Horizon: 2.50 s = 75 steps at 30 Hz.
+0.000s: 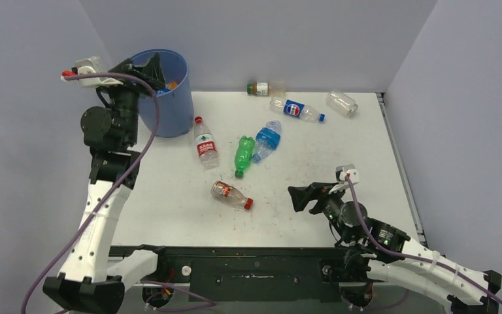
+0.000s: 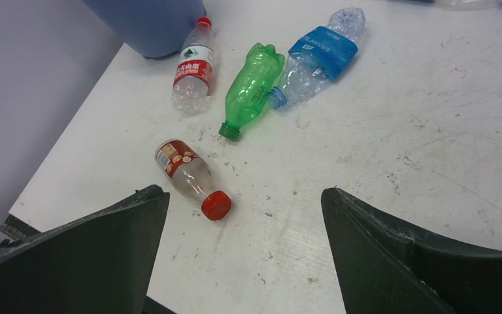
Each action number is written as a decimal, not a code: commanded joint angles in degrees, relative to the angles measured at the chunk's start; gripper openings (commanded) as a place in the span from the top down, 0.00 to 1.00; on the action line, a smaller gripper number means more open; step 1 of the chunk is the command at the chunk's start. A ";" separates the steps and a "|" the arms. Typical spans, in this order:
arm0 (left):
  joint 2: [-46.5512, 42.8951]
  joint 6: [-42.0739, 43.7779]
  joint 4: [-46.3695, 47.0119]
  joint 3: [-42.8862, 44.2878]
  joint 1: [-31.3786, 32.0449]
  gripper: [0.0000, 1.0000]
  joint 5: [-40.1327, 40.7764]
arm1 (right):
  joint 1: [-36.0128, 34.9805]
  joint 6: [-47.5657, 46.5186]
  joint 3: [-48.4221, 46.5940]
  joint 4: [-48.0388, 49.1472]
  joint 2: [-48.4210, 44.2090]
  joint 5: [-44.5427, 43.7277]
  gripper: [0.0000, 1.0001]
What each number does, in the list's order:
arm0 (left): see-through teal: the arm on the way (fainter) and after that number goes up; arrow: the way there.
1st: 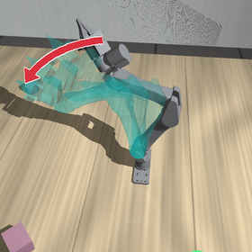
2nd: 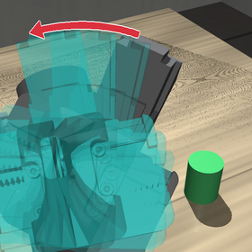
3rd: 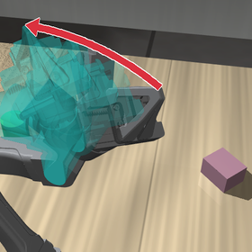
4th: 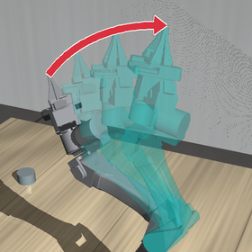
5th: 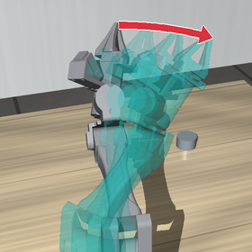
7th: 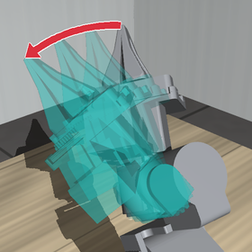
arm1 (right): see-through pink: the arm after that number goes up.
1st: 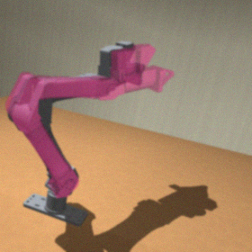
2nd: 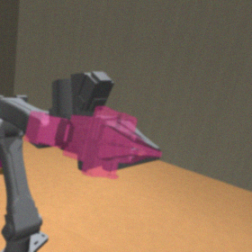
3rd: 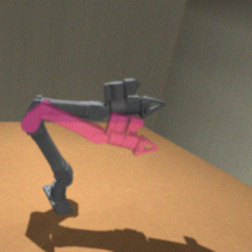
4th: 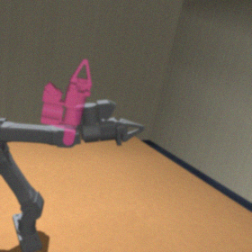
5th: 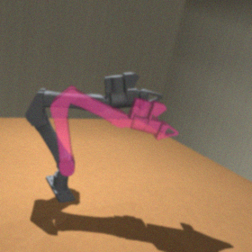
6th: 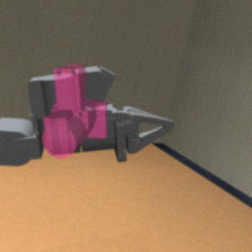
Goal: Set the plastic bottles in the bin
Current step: Place the plastic bottle in the trash bin, then pick up the plastic bottle at the center of the board.
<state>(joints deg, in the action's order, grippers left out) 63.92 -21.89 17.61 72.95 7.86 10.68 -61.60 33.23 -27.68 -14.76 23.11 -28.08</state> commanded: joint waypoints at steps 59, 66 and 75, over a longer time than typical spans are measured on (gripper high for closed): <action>-23.00 -5.67 -16.57 -36.22 11.16 0.20 -27.18 | -1.33 -20.22 -10.35 27.08 61.12 24.47 0.69; -23.00 -3.14 -13.86 -36.46 13.76 0.20 -27.61 | -1.46 -16.27 -13.04 7.90 44.71 27.61 0.75; -24.99 4.82 -10.07 -35.05 20.12 0.19 -38.79 | -1.33 -14.95 -25.39 -16.11 39.78 27.57 0.95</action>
<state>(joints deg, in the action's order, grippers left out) 41.85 -23.35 1.74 35.92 25.19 -21.54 -62.76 17.19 -47.70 -18.39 64.60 -1.10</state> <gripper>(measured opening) 0.804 0.429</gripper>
